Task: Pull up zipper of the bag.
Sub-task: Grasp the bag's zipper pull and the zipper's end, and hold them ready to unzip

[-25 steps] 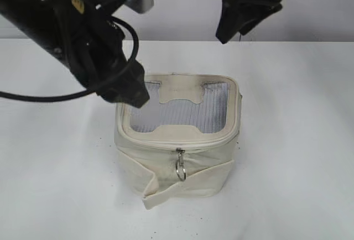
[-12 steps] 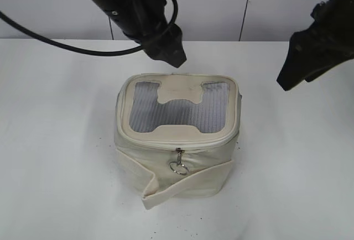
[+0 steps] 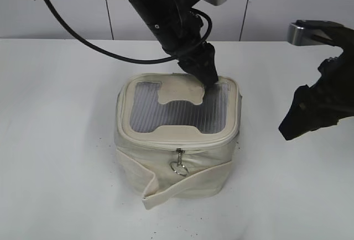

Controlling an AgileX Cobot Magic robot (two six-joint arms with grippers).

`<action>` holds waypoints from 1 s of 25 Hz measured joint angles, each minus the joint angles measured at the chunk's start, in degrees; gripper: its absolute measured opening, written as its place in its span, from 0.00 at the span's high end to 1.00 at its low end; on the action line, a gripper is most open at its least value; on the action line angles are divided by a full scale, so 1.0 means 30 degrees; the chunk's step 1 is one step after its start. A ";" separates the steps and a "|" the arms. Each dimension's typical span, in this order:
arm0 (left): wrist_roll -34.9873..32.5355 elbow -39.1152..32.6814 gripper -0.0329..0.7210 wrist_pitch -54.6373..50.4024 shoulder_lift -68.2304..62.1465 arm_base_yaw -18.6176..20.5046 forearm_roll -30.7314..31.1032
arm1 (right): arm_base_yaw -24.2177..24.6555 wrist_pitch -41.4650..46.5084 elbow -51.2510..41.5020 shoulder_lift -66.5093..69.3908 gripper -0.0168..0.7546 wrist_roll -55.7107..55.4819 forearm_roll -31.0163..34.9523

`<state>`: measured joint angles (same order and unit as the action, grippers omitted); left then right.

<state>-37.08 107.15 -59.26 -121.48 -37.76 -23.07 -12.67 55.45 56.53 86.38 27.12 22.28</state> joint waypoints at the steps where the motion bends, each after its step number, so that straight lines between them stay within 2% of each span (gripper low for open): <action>1: -0.0052 0.0301 0.35 -0.0292 -0.0310 0.0000 -0.0318 | 0.0000 -0.0266 -0.0260 -0.0008 0.34 0.0128 0.0204; 8: -0.0208 0.1096 0.35 -0.1220 -0.1605 0.0095 -0.1456 | 0.0000 -0.2009 -0.0638 0.0173 0.34 0.2487 0.2596; 10: -0.0208 0.1153 0.38 -0.1582 -0.1770 0.0129 -0.1661 | 0.0000 -0.2340 -0.0638 0.0624 0.34 0.3262 0.3323; 11: -0.0208 0.1153 0.42 -0.1693 -0.1780 0.0129 -0.1790 | 0.0000 -0.2436 -0.0638 0.0923 0.34 0.3617 0.3543; 13: -0.0208 0.1162 0.57 -0.1944 -0.1780 0.0129 -0.1970 | 0.0000 -0.2535 -0.0638 0.1502 0.34 0.4041 0.3844; 15: -0.0297 0.1248 0.79 -0.2200 -0.1780 0.0129 -0.1993 | 0.0000 -0.2786 -0.0638 0.1917 0.34 0.4289 0.3904; 17: -0.0706 0.1262 0.88 -0.2396 -0.1780 0.0129 -0.2013 | 0.0000 -0.3309 -0.0680 0.2205 0.34 0.4792 0.4057; 21: -0.0897 0.1282 0.88 -0.2496 -0.1780 0.0129 -0.2050 | 0.0000 -0.4891 -0.1170 0.2500 0.34 0.6822 0.5222; 25: -0.0905 0.1282 0.88 -0.2496 -0.1780 0.0129 -0.2050 | 0.0000 -0.5225 -0.1400 0.3223 0.34 0.9779 0.7265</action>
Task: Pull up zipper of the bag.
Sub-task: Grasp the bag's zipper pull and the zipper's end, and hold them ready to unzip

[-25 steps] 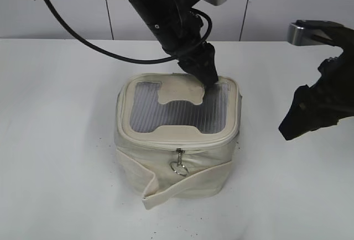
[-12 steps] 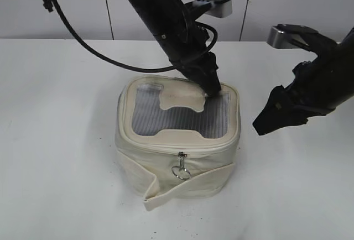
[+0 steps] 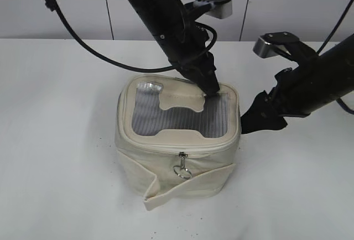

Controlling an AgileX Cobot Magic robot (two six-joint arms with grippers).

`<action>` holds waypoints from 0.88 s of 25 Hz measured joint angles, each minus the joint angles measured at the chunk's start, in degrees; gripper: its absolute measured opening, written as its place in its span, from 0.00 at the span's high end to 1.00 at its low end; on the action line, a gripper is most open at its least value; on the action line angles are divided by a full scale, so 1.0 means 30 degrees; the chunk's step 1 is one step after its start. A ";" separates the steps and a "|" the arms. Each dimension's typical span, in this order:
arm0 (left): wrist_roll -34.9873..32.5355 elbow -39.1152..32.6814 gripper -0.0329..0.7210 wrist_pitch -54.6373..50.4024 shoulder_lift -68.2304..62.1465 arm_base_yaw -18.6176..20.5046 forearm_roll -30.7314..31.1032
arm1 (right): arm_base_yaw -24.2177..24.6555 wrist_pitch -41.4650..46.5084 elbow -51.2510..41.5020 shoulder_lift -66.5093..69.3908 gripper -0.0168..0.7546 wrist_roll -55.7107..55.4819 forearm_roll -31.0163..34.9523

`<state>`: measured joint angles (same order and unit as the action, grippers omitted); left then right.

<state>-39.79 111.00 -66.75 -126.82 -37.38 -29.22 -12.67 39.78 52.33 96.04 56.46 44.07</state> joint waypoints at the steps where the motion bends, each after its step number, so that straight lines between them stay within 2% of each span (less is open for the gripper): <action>1: 0.0000 0.0000 0.88 0.0000 0.0000 0.0000 0.0000 | 0.0000 -0.0146 0.0000 0.0263 0.34 0.0721 0.0588; 10: 0.0000 0.0018 0.88 -0.0084 0.0000 0.0000 0.0110 | 0.0041 -0.1903 -0.0040 0.2566 0.36 0.7306 0.5514; 12: 0.0000 0.0037 0.88 -0.0105 0.0000 0.0000 0.0110 | 0.0041 -0.2188 -0.0060 0.2914 0.46 0.8280 0.6573; 15: 0.0000 0.0037 0.88 -0.0105 0.0000 0.0000 0.0110 | 0.0041 -0.2130 -0.0060 0.2965 0.78 0.8815 0.7254; 17: 0.0000 0.0037 0.88 -0.0105 0.0000 0.0000 0.0110 | 0.0041 -0.1896 -0.0060 0.2944 0.93 0.8342 0.7020; 19: 0.0000 0.0037 0.88 -0.0116 0.0000 0.0000 0.0110 | 0.0041 -0.1727 -0.0060 0.2721 0.97 0.6418 0.5803; 22: 0.0000 0.0037 0.89 -0.0116 0.0000 0.0000 0.0110 | 0.0041 -0.1188 -0.0060 0.1784 0.97 0.2418 0.3058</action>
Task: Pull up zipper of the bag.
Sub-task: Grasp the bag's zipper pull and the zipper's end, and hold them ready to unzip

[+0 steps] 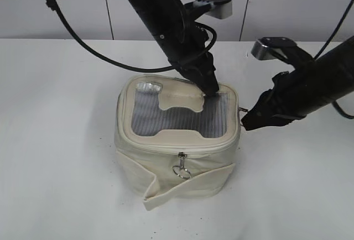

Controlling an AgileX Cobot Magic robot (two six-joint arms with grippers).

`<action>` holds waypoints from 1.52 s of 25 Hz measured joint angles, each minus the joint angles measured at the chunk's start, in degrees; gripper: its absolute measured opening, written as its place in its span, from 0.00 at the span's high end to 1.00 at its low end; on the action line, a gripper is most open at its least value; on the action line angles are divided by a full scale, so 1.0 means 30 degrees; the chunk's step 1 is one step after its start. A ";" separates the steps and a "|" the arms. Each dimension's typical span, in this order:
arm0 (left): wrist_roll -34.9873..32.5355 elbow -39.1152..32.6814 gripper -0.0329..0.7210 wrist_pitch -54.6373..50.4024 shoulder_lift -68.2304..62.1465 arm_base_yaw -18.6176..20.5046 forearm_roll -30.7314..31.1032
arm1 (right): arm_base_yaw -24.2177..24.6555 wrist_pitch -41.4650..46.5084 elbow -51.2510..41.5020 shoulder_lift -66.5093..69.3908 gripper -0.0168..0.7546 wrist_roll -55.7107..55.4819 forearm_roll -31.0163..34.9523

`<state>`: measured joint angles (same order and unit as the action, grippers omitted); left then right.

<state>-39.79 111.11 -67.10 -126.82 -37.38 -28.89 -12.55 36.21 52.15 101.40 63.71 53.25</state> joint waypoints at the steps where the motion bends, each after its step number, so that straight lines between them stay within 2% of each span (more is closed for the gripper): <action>1: 0.0000 0.0000 0.89 0.0000 0.0000 0.0000 0.0000 | 0.0000 0.0164 0.0000 -0.0372 0.97 -0.0945 -0.0917; 5: 0.0000 0.0000 0.89 0.0000 0.0000 0.0000 0.0017 | 0.0000 0.1333 0.0000 -0.1890 0.97 -0.2819 -0.2625; 17: 0.0411 0.0000 0.90 0.0072 0.0000 -0.0033 0.0036 | -0.0055 0.3881 -0.0034 -0.2438 0.97 -0.4407 -0.3976; 23: 0.1277 0.0097 0.90 0.0192 0.0000 -0.0136 0.0486 | -0.0767 0.4150 -0.1342 -0.3984 0.97 -0.5341 -0.4637; 28: 0.1586 0.0157 0.90 0.0192 0.0000 -0.0181 0.0599 | -0.2517 0.4052 -0.2834 -0.5733 0.97 -0.6678 -0.4959; 32: 0.1899 0.0157 0.90 0.0156 0.0000 -0.0185 0.0633 | -0.5217 0.3973 -0.3217 -0.6532 0.97 -0.7683 -0.4981; 38: 0.2320 0.0157 0.90 0.0156 0.0000 -0.0185 0.0727 | -0.9274 0.0697 -0.2718 -0.6504 0.97 -0.8026 -0.3487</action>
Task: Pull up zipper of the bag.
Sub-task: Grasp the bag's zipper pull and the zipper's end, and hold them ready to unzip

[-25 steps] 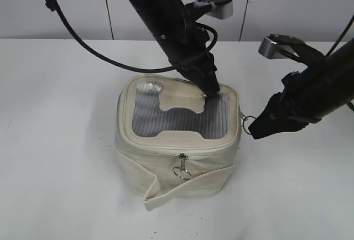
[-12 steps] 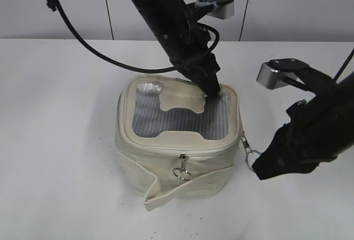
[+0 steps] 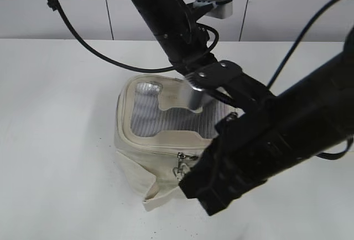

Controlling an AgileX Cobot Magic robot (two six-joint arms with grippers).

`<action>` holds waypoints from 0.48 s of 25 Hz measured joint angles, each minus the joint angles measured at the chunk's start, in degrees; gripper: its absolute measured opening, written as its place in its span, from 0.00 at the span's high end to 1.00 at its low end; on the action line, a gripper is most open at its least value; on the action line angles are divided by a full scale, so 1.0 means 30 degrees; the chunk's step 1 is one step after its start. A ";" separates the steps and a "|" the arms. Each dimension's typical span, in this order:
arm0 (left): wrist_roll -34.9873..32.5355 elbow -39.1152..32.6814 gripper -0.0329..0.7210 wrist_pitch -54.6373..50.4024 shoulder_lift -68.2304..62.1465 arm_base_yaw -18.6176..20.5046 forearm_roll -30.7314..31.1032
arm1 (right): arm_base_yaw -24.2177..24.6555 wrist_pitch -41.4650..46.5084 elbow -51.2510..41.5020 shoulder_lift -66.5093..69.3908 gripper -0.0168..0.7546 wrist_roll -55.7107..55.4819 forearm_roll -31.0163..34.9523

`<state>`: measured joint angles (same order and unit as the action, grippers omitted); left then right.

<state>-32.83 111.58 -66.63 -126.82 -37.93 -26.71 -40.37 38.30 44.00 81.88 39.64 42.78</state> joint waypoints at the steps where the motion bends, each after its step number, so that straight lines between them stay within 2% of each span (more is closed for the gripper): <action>1: 0.0121 0.0000 0.90 0.0000 0.0000 0.0000 0.0018 | -0.0540 -0.0312 0.0377 0.0171 0.97 -0.0020 0.0164; 6: 0.0202 0.0000 0.90 -0.0205 0.0019 0.0000 0.0096 | -0.2223 -0.0832 0.2557 0.2214 0.97 -0.0166 0.0402; 12: 0.0202 0.0000 0.90 -0.0224 0.0019 0.0000 0.0110 | -0.2421 -0.0731 0.3153 0.2646 0.93 -0.1936 -0.0384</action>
<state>-32.23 111.58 -67.30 -126.76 -37.93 -26.38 -47.64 36.11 53.45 89.82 33.83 41.63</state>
